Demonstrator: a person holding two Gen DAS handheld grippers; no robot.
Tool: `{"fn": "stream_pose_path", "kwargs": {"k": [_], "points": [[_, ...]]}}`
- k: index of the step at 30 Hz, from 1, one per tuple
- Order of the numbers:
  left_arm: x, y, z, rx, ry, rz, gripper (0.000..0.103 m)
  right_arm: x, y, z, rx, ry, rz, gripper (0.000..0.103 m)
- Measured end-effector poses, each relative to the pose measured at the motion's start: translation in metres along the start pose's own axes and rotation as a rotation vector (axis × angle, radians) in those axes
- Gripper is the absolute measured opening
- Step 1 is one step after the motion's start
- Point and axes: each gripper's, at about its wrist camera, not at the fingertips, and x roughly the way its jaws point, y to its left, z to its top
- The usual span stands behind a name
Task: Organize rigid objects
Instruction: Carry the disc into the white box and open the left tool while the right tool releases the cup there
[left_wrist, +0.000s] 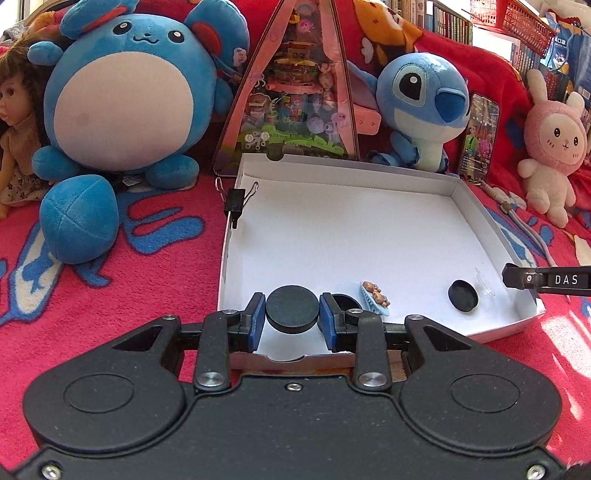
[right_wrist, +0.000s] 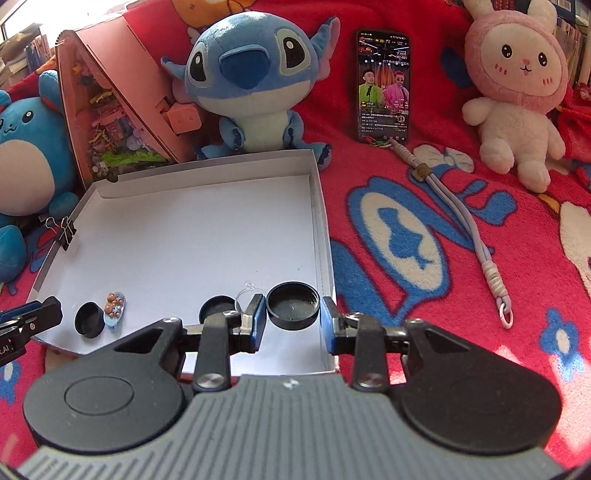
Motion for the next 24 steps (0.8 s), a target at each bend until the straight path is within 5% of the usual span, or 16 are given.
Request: {"fn": "stream_pose_path", "kwargs": {"k": [24], "points": [[0.015, -0.005, -0.004, -0.003, 0.022, -0.011, 0.03, 0.018, 0.001, -0.001, 0.053, 0.054, 0.033, 0.037]]}}
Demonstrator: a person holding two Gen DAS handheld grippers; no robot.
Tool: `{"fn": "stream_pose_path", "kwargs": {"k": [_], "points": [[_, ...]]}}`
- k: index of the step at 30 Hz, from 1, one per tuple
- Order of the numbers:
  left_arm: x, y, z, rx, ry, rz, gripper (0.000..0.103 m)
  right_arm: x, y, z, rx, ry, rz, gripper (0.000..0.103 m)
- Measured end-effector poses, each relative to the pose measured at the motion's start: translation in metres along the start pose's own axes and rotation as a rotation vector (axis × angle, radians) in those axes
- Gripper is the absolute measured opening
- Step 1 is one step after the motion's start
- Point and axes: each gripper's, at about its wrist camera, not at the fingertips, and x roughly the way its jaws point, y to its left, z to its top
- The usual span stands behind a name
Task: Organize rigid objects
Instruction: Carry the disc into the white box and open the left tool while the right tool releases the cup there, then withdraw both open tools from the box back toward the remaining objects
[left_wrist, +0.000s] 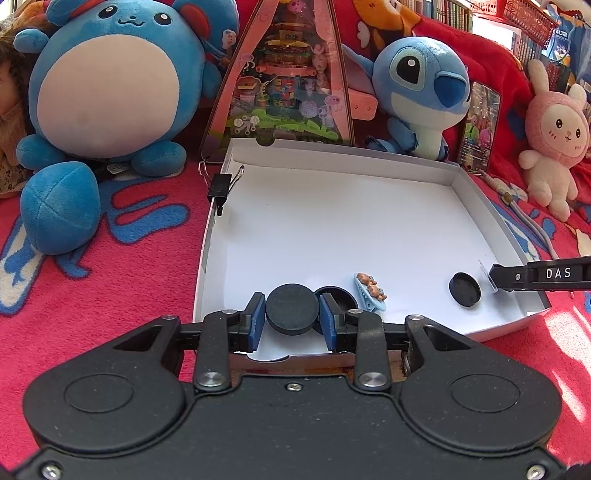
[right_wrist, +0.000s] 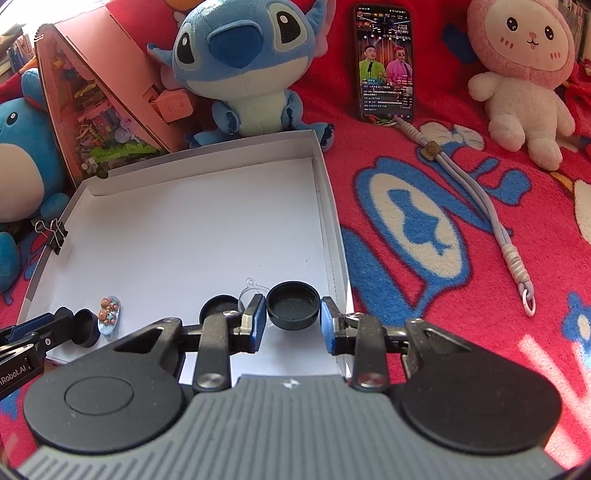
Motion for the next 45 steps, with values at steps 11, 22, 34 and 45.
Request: {"fn": "stream_pose_path", "kwargs": {"k": [11, 22, 34, 45], "points": [[-0.007, -0.001, -0.002, -0.002, -0.022, -0.014, 0.045, -0.003, -0.003, 0.001, 0.015, -0.007, 0.023, 0.047], [-0.04, -0.007, -0.01, 0.039, -0.084, -0.04, 0.059, -0.019, -0.008, -0.006, 0.006, -0.063, 0.059, 0.061], [-0.091, -0.02, -0.05, 0.1, -0.146, -0.101, 0.065, -0.056, -0.007, -0.034, -0.107, -0.172, 0.134, 0.071], [-0.105, -0.025, -0.083, 0.122, -0.121, -0.134, 0.065, -0.083, -0.011, -0.074, -0.207, -0.252, 0.169, 0.078]]}}
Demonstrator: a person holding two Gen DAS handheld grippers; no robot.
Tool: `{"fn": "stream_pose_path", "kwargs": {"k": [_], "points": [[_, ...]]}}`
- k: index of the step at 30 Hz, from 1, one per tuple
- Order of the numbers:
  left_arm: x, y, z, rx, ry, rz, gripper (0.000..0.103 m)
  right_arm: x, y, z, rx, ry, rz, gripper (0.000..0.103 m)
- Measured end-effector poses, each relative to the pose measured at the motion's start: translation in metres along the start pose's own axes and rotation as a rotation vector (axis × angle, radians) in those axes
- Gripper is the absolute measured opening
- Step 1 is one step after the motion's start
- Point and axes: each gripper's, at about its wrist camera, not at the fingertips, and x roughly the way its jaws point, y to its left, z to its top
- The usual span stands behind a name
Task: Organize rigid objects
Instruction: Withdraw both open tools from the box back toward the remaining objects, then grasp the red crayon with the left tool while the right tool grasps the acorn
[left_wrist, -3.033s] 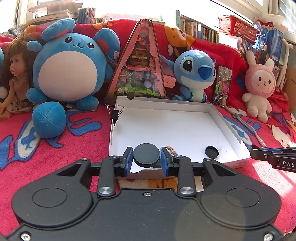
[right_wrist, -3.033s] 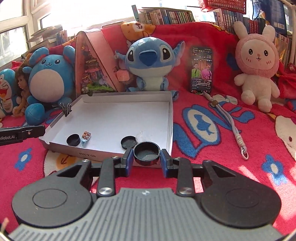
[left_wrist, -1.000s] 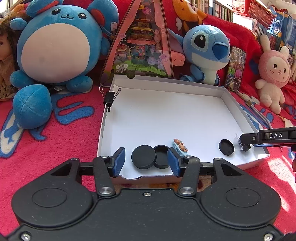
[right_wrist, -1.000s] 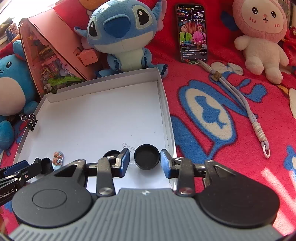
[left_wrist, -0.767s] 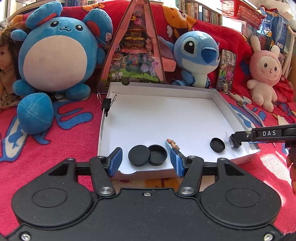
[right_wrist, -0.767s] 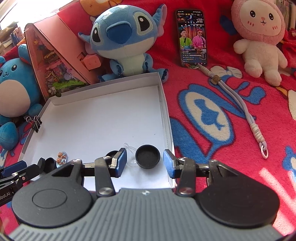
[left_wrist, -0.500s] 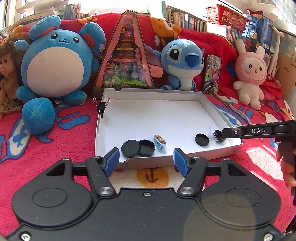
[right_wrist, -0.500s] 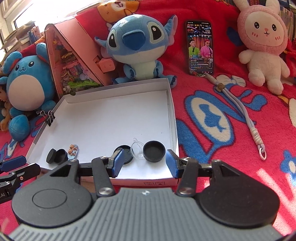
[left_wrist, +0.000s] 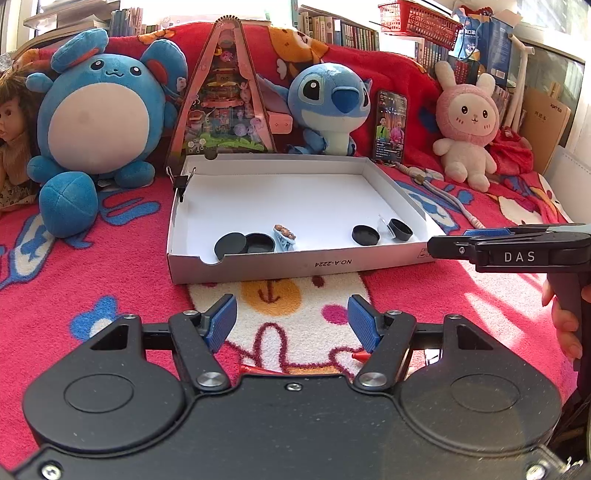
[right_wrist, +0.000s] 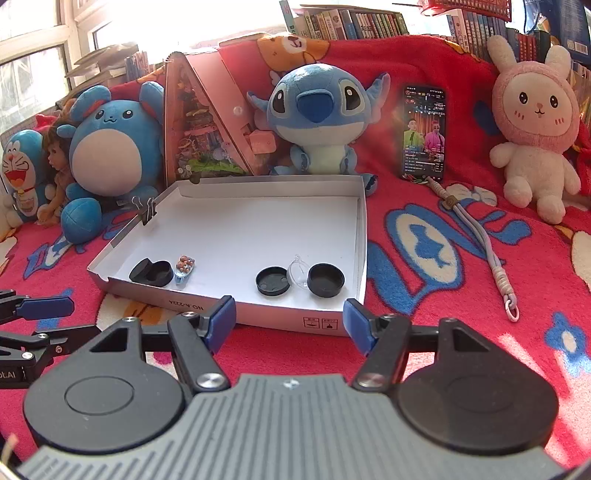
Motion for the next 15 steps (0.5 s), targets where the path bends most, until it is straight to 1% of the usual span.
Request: {"fn": "stream_pose_path", "kwargs": {"k": [6, 9, 15], "points": [[-0.006, -0.003, -0.015, 0.005, -0.006, 0.007, 0.065, -0.012, 0.003, -0.021, -0.06, -0.023, -0.004, 0.08], [-0.009, -0.003, -0.024, -0.004, -0.031, 0.01, 0.065, -0.017, 0.004, -0.034, -0.093, -0.038, -0.003, 0.081], [-0.01, 0.0, -0.039, -0.024, -0.048, 0.027, 0.065, -0.027, 0.001, -0.054, -0.074, -0.089, 0.006, 0.081]]}}
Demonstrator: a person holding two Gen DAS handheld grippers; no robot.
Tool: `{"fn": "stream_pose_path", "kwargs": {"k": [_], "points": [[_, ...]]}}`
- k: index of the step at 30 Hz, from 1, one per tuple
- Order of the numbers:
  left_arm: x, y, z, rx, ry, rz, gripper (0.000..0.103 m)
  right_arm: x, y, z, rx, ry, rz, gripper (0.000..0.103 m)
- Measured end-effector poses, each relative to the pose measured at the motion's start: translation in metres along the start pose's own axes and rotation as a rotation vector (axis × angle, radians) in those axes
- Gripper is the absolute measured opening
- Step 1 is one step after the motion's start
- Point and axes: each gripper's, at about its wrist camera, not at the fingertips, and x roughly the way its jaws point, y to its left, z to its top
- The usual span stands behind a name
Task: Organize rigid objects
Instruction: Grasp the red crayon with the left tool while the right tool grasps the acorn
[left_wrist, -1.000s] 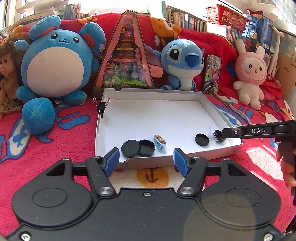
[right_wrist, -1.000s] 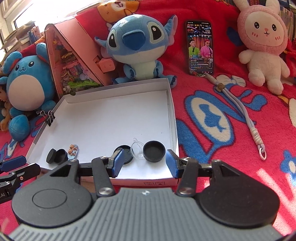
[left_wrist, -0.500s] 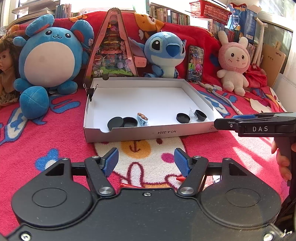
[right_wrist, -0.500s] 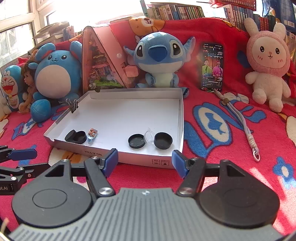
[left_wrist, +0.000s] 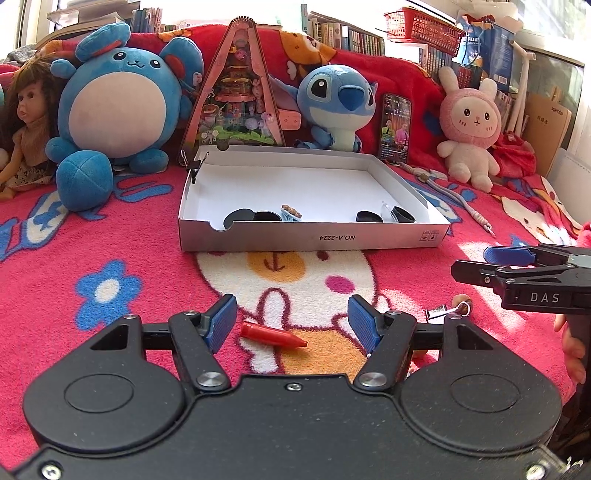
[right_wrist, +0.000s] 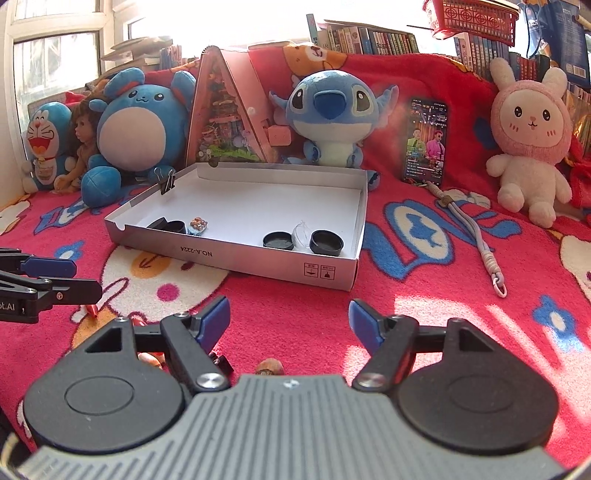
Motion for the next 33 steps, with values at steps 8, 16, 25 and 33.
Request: {"fn": "stream_pose_path", "kwargs": {"k": [8, 16, 25, 33], "points": [[0.002, 0.004, -0.014, 0.011, 0.006, 0.032, 0.065, -0.004, -0.011, -0.018, 0.059, -0.02, -0.008, 0.081], [0.002, 0.001, -0.02, 0.052, -0.001, 0.048, 0.065, -0.009, -0.019, -0.028, 0.098, -0.033, -0.002, 0.081], [0.009, 0.003, -0.022, 0.054, 0.028, 0.049, 0.064, -0.009, -0.011, -0.038, 0.041, -0.014, 0.001, 0.081], [0.009, 0.006, -0.022, 0.036, 0.009, 0.055, 0.06, -0.006, 0.001, -0.042, -0.025, -0.002, -0.001, 0.079]]}}
